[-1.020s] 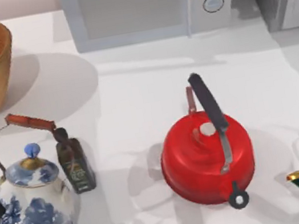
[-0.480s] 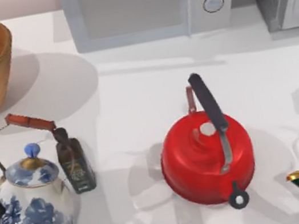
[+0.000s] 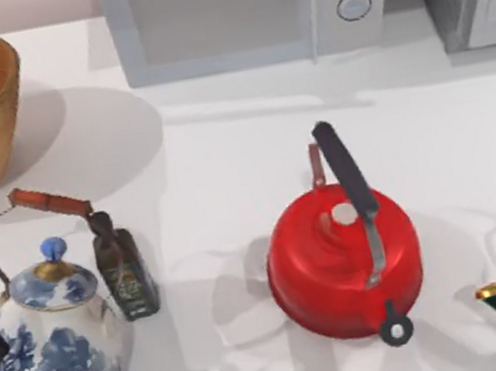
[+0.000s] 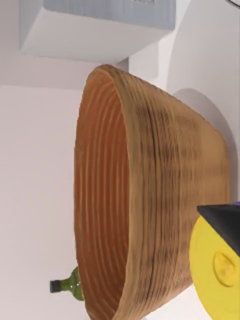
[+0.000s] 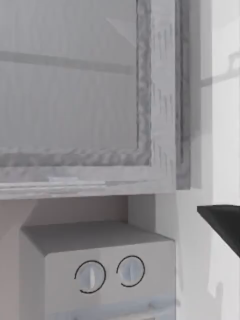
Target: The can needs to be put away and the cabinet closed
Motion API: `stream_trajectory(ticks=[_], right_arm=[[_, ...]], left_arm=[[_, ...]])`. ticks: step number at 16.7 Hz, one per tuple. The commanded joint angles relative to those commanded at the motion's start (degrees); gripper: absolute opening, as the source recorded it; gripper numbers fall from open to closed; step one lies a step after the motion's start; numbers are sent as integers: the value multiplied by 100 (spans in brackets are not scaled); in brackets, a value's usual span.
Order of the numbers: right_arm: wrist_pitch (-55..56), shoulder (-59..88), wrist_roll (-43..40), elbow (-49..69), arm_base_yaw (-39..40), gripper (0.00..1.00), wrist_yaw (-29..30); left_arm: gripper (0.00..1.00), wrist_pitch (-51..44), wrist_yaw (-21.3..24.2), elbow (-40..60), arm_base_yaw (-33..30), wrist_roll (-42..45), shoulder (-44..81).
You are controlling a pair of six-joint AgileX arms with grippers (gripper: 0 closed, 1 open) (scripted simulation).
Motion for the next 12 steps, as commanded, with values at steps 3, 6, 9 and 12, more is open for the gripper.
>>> stream_trajectory(ticks=[3,6,9,12], right_arm=[[109,-284,-2,-320,33,100,-70],[109,-284,-2,-320,33,100,-70],[103,-259,-1,-310,27,100,-65],[418,103,-18,-121,-224,100,-231]], left_arm=[[100,0,0,0,0,0,0],[100,0,0,0,0,0,0],[100,0,0,0,0,0,0],[100,0,0,0,0,0,0]])
